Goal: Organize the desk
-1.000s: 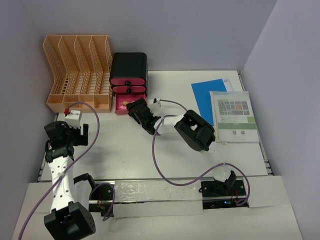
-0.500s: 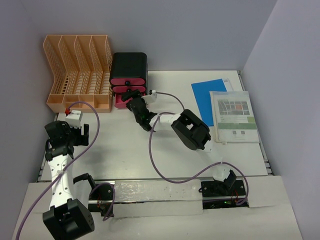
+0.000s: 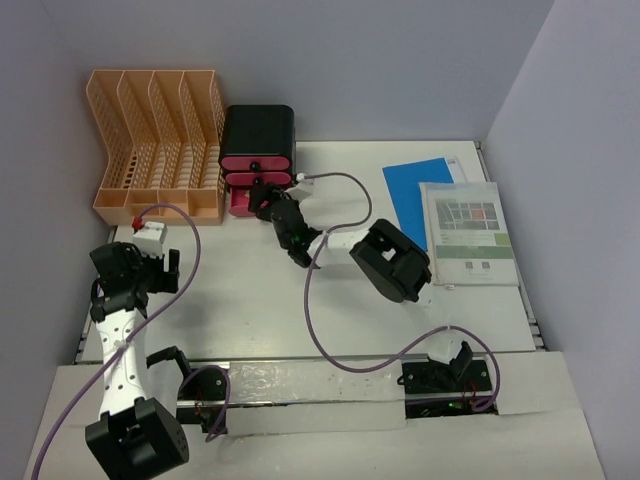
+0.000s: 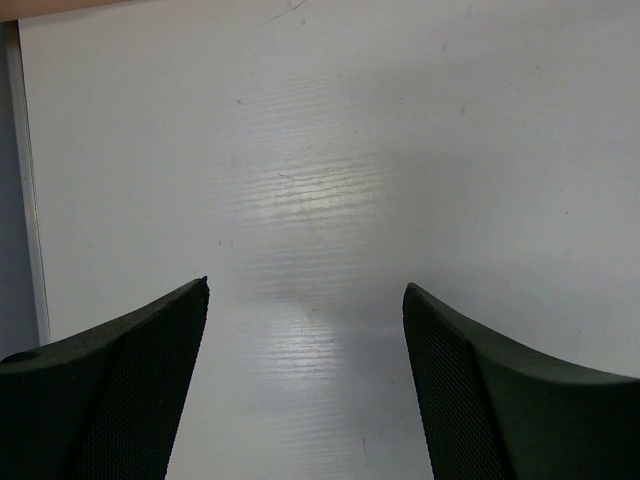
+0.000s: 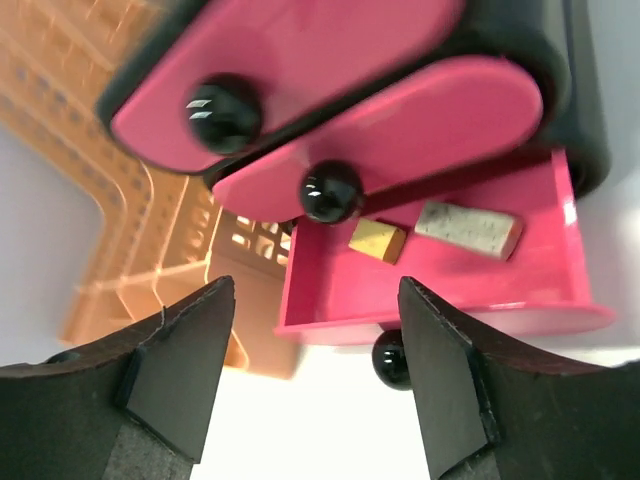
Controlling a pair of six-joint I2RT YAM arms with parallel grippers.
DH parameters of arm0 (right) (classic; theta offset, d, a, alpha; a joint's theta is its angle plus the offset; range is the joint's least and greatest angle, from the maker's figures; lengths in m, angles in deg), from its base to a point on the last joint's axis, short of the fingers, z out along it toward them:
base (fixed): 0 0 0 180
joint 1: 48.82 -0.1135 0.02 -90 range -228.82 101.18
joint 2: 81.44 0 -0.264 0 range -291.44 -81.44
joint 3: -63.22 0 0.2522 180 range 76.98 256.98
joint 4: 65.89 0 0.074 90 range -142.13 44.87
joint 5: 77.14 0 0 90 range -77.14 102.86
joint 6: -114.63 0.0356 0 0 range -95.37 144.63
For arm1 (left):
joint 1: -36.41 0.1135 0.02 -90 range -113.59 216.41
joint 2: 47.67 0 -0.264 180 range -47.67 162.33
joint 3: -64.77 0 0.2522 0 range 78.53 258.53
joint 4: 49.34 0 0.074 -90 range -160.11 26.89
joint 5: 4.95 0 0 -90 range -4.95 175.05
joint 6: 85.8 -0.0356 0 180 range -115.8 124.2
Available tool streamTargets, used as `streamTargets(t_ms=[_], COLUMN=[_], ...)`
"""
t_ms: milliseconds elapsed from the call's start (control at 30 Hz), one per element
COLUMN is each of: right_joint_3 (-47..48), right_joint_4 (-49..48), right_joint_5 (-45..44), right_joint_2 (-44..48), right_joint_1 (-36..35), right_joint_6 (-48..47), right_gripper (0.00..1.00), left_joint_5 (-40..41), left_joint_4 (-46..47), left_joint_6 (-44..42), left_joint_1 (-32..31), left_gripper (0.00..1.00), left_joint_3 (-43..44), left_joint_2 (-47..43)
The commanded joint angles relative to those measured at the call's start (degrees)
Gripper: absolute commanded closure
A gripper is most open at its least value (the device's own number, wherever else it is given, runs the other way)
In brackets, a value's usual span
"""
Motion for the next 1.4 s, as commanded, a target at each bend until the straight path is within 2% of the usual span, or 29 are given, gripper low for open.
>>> streamTargets(t_ms=[0,33,133,200,300,433,533,633,667,800,900,1067,1167,1233,1300,1367], right_joint_3=[1.79,2.67,12.07,26.68,35.46,30.76,21.67,19.71,19.07,10.88,5.51,-12.87,-19.89,-24.11,-27.35,-28.43], right_joint_4=[13.14,16.55,36.11,57.56,69.01,66.24,57.85,56.43,56.49,52.21,49.29,42.99,40.41,39.88,39.89,40.04], right_joint_5=[4.24,4.16,7.36,7.53,6.63,8.6,11.34,12.69,13.21,14.14,13.42,8.6,7.07,5.66,3.53,2.55], right_joint_2=[11.24,11.62,9.76,4.69,-0.63,1.59,5.81,6.9,7.19,11.75,16.85,29.28,36.56,40.85,44.18,46.68], right_joint_1=[-0.76,-0.76,-0.5,-0.51,0.25,1.15,2.38,3.43,3.71,5.08,5.29,5.89,6.53,6.94,7.15,7.15], right_joint_6=[-20.37,-20.92,-27.22,-28.81,-28.49,-27.74,-26.66,-25.64,-24.95,-23.78,-24.01,-23.79,-23.67,-23.7,-24.21,-24.29], right_gripper=[0.28,0.27,0.26,0.23,0.25,0.28,0.32,0.33,0.32,0.32,0.31,0.29,0.29,0.29,0.28,0.28], left_joint_5=[-1.91,-2.03,-2.32,-2.61,-4.42,-9.29,-6.81,-6.13,-5.47,2.71,7.17,26.95,30.95,28.33,26.14,26.36], left_joint_4=[-0.12,-0.09,-0.09,0.07,0.94,-0.12,-3.02,-1.5,-1.04,2.87,10.32,29.4,35.93,32.98,28.64,28.71], left_joint_6=[-0.66,-0.66,-0.8,-0.91,-2.52,-6.21,-8.2,-8.63,-8.74,-8.67,-8.83,-15.44,-20.58,-19.91,-17.43,-16.92], left_joint_1=[0.42,0.39,0.39,0.43,0.39,-0.78,-3.84,-6.91,-10.47,-28.07,-32.43,-43.24,-45.75,-46.02,-46.02,-46.02], left_gripper=[0.16,0.16,0.16,0.16,0.14,0.16,0.19,0.18,0.19,0.19,0.18,0.21,0.26,0.34,0.34,0.34], left_joint_3=[1.49,1.49,1.58,1.58,1.91,5.15,11.1,12.48,12.85,13.56,13.2,12.23,11.6,14.49,18.03,19.24], left_joint_2=[-0.64,-0.61,-0.55,-0.61,-0.06,3.77,9.57,12.01,13.45,19.01,21.02,32.59,37.61,41.74,46.61,48.95])
